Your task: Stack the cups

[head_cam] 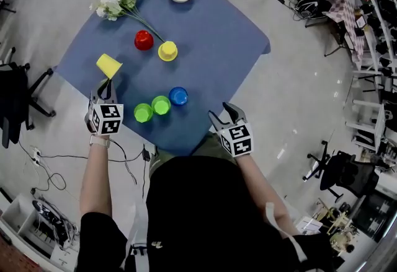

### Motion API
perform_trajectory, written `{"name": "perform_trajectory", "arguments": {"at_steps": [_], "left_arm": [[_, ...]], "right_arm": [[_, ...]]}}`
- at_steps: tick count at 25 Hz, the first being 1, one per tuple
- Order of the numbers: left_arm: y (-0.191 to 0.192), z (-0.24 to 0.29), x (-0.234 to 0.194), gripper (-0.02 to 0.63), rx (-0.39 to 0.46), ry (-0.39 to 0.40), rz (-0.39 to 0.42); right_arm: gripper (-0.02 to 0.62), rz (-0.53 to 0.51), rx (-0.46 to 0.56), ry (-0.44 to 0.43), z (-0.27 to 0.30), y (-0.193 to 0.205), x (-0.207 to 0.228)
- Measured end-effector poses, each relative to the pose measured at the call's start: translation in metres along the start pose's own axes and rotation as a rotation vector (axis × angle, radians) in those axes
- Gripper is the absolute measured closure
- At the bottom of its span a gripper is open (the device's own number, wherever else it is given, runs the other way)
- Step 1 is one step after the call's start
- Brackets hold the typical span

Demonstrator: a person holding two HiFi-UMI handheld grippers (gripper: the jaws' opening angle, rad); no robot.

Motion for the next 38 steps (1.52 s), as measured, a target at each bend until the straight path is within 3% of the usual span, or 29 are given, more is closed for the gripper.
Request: {"name": "perform_trajectory", "arguments": {"at_steps": [9,16,20,22,32,38], "left_arm": [[-0.028,-0.066,0.056,0.584,0.064,0.015,0.080],[-0.037,-0.094,0.106,0.584,0.088,0.033,0.157],[-0.040,-0.100,0.126,0.584,0.096,0.028,0.211],[-0.041,-0.100,0.135,0.584,0.100,0.024,0.254],[-0.018,-0.095,0.168,0.584,0.043,-0.030,0.535],[0.002,-0.091,0.175,0.584,0.020,-0.018,0.558]], "right_arm": [[0.345,-0.082,0.103,-0.188,0.011,-0.060,-0.030],[0.347,-0.082,0.198,-0.474,0.005,-0.133,-0.093],[0.347,-0.054,0.180,-0.642,0.007,-0.155,-0.129],[0.347,-0.050,0.166,-0.687,0.009,-0.159,-0.141],[0.347,-0.110,0.124,-0.657,0.017,-0.144,-0.144],[0.347,-0.118,0.108,-0.640,0.017,-0.132,-0.141]]}}
Point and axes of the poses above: the fingertips, and each gripper's own axes: z forward along the fingers, x to its right, y out of its underside, the point moved 1 cm from there along -z, backward along the fingers, and after that the axes turned 7 degrees about y, right-handed, at the moved point
